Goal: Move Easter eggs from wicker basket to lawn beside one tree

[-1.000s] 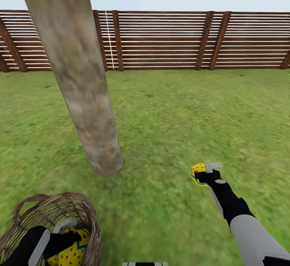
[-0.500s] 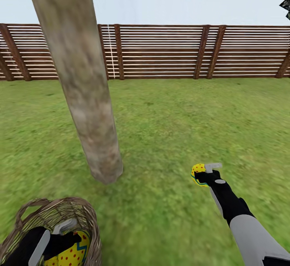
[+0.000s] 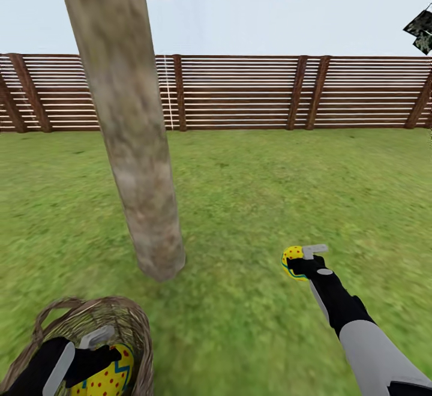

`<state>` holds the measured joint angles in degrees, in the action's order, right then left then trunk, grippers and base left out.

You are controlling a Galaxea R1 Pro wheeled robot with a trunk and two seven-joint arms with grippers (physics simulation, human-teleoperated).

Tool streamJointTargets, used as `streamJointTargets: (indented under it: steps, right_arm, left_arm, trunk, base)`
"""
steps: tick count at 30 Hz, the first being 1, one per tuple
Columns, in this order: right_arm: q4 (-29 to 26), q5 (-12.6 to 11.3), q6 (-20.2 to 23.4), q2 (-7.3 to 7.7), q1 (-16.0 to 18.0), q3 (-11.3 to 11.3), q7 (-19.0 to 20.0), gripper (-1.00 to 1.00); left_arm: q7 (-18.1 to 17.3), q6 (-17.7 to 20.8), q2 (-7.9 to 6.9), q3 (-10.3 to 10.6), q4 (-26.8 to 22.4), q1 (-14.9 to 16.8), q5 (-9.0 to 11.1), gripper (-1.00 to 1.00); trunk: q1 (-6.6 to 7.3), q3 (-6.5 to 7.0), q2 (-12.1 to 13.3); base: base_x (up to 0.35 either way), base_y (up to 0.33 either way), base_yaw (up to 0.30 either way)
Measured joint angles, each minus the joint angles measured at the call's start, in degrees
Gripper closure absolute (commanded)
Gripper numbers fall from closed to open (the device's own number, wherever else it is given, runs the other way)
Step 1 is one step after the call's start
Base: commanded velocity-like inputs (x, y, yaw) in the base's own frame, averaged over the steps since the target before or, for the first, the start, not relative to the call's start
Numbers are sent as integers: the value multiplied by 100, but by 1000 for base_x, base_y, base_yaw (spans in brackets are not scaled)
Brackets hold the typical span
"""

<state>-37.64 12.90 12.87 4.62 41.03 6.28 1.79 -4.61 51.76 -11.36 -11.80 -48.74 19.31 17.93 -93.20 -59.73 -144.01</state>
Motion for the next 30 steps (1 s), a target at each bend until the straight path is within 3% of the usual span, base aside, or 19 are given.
streamJointTargets:
  steps: [30]
  right_arm:
    - [10, 0, 8, 7, 0, 0, -2, 100]
  left_arm:
    - [8, -32, 0, 2, 9, 0, 5, 100]
  trunk:
    - [77, 665, 40]
  base:
    - [-4, 3, 0]
